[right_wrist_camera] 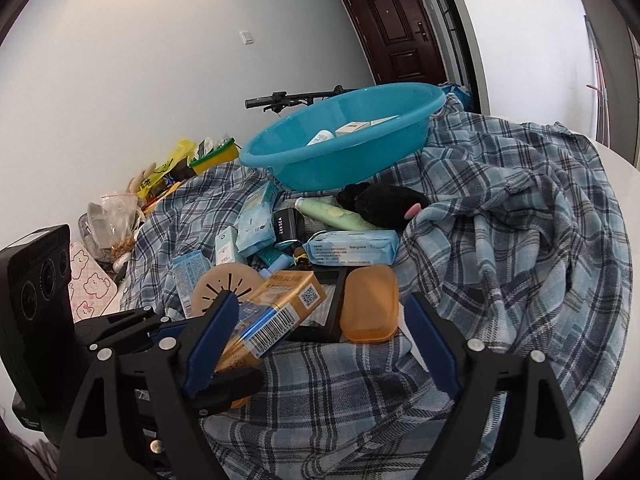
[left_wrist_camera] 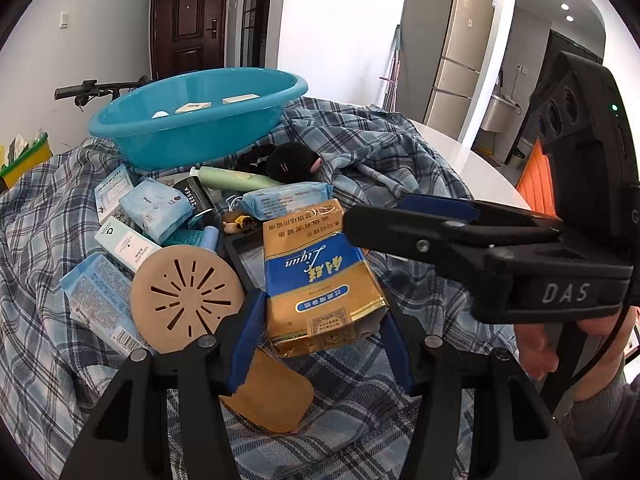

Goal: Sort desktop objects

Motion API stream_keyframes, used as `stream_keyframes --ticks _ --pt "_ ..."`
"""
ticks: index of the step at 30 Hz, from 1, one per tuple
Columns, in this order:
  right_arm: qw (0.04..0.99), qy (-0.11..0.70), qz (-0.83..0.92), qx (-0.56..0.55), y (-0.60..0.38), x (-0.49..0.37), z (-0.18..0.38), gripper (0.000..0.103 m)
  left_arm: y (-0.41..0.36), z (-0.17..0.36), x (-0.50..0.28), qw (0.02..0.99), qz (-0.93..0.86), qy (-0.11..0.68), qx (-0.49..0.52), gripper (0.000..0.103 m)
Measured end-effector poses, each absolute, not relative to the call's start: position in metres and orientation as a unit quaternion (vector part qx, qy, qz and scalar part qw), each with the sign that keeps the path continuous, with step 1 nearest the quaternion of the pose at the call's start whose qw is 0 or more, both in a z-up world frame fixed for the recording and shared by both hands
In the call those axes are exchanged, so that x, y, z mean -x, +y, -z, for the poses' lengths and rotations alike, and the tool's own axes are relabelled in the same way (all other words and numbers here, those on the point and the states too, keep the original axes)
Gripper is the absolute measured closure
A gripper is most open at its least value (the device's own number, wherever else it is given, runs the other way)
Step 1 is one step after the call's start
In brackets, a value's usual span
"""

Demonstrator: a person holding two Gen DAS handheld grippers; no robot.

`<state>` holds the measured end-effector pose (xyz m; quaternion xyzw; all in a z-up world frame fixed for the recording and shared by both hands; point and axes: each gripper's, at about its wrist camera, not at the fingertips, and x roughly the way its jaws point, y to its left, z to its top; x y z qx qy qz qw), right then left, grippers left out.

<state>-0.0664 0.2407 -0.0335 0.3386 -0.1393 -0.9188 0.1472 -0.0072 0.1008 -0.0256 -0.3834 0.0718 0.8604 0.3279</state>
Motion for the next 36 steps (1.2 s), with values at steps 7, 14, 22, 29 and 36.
stream_keyframes --ticks 7,14,22,29,36 --pt "0.197 -0.214 0.885 -0.364 0.238 0.076 0.056 0.041 0.107 0.021 -0.008 0.363 -0.856 0.075 0.361 0.044" --pt "0.215 -0.209 0.890 -0.344 0.231 0.072 0.049 0.075 0.114 0.026 -0.005 0.359 -0.854 0.079 0.368 0.042" --pt "0.201 -0.173 0.916 -0.302 0.228 0.064 0.026 0.083 0.111 0.019 -0.001 0.342 -0.867 0.065 0.355 0.024" --pt "0.153 -0.113 0.945 -0.264 0.229 0.060 0.002 0.085 0.101 0.008 -0.002 0.310 -0.886 0.062 0.340 0.017" --pt "0.109 -0.083 0.959 -0.246 0.237 0.064 -0.010 0.086 0.075 -0.009 0.016 0.252 -0.910 0.016 0.328 0.017"
